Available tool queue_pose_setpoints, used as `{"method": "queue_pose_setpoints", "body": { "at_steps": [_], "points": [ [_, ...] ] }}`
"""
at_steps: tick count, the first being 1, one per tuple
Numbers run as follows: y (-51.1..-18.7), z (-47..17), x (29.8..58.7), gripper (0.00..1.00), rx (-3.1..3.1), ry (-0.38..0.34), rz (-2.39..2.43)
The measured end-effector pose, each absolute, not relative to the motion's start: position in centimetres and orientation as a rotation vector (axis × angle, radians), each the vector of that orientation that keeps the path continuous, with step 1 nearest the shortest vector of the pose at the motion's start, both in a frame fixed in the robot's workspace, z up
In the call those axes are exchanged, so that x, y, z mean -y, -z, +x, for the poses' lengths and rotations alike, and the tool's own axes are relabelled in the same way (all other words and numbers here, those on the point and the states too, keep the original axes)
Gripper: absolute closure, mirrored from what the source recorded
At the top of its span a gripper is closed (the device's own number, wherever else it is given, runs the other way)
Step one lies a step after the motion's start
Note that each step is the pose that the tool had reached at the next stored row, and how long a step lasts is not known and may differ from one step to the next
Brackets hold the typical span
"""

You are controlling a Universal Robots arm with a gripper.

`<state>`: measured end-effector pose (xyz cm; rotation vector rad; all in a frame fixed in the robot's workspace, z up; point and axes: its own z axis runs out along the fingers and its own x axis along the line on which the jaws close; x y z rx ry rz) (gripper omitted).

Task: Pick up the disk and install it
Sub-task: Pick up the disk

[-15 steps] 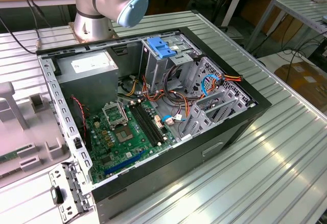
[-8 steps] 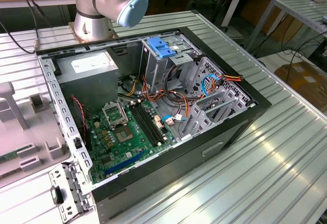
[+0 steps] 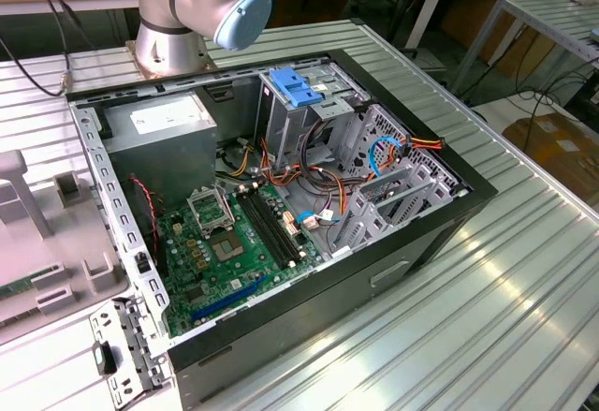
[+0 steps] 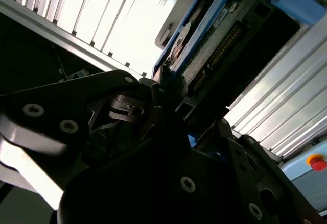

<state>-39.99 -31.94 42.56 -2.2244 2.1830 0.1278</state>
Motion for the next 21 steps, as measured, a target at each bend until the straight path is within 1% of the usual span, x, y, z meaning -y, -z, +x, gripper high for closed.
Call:
{"method": "queue_pose_setpoints", "body": {
  "at_steps": [21],
  "points": [
    [-44.3, -40.0, 31.6, 0.64, -2.183, -0.128, -2.224]
  ]
}}
